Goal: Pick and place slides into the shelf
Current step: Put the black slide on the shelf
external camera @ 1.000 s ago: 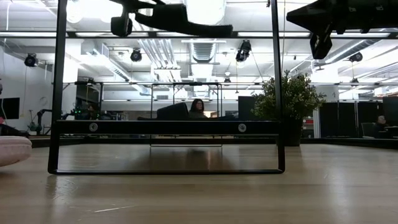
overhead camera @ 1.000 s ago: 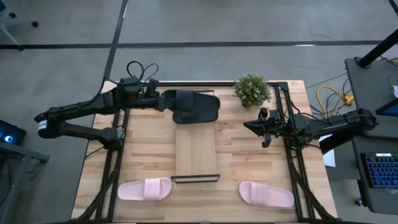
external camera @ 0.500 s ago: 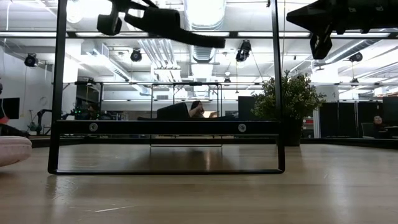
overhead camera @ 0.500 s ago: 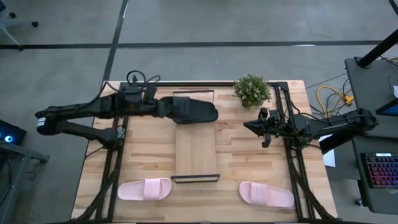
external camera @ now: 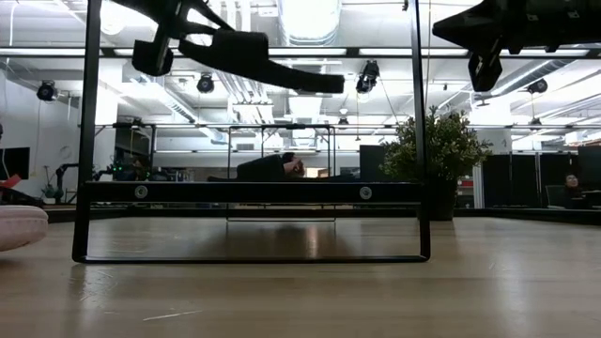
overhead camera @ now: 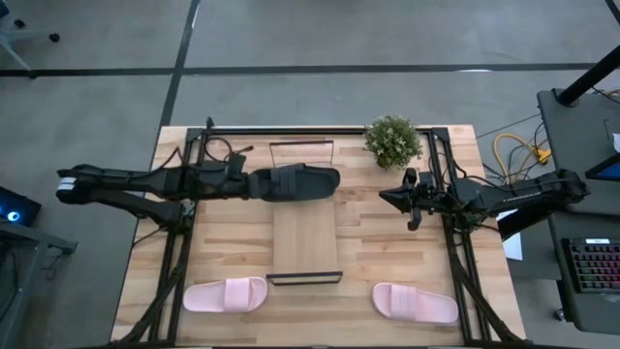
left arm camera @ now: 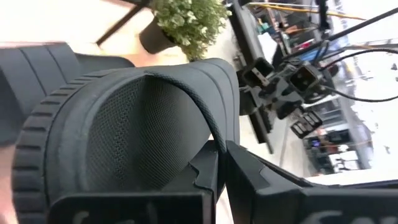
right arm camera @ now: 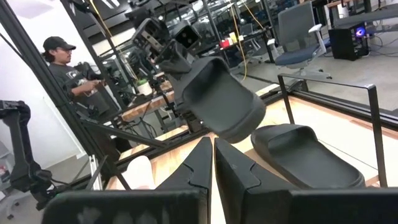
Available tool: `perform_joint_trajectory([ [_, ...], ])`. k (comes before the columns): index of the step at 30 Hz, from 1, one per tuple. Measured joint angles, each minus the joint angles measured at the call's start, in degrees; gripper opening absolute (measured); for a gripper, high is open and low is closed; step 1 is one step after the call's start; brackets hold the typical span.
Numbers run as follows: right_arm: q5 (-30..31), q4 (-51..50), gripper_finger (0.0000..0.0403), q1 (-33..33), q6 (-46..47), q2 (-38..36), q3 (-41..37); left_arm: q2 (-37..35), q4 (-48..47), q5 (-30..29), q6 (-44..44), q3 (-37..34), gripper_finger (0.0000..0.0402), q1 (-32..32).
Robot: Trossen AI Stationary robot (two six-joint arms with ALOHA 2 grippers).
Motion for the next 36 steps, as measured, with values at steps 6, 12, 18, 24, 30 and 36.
perform_joint_trajectory([
  [6,0.0,0.0,0.0009,0.0,-0.2,0.0,0.0,-0.9,3.5,-0.1,-3.4,-5.9,0.0,-1.1],
  [12,0.0,0.0,0.0009,0.0,0.0,0.0,0.0,-0.7,12.2,0.0,-6.7,-13.0,0.0,-2.2],
  [18,0.0,-0.1,0.0009,0.0,0.0,0.0,0.0,-0.7,20.3,0.4,-9.9,-18.3,0.0,-2.8],
  [24,0.0,0.0,0.0009,0.0,0.0,0.0,0.0,-0.7,22.0,0.0,-15.4,-22.7,0.0,-3.5],
  [30,0.0,-0.1,0.0009,0.0,0.0,0.0,0.0,-0.6,24.9,0.0,-17.1,-24.9,0.0,-3.5],
  [36,0.0,-0.1,0.0009,0.0,-0.4,0.0,0.0,0.1,30.6,0.1,-19.3,-29.3,0.0,-3.5],
])
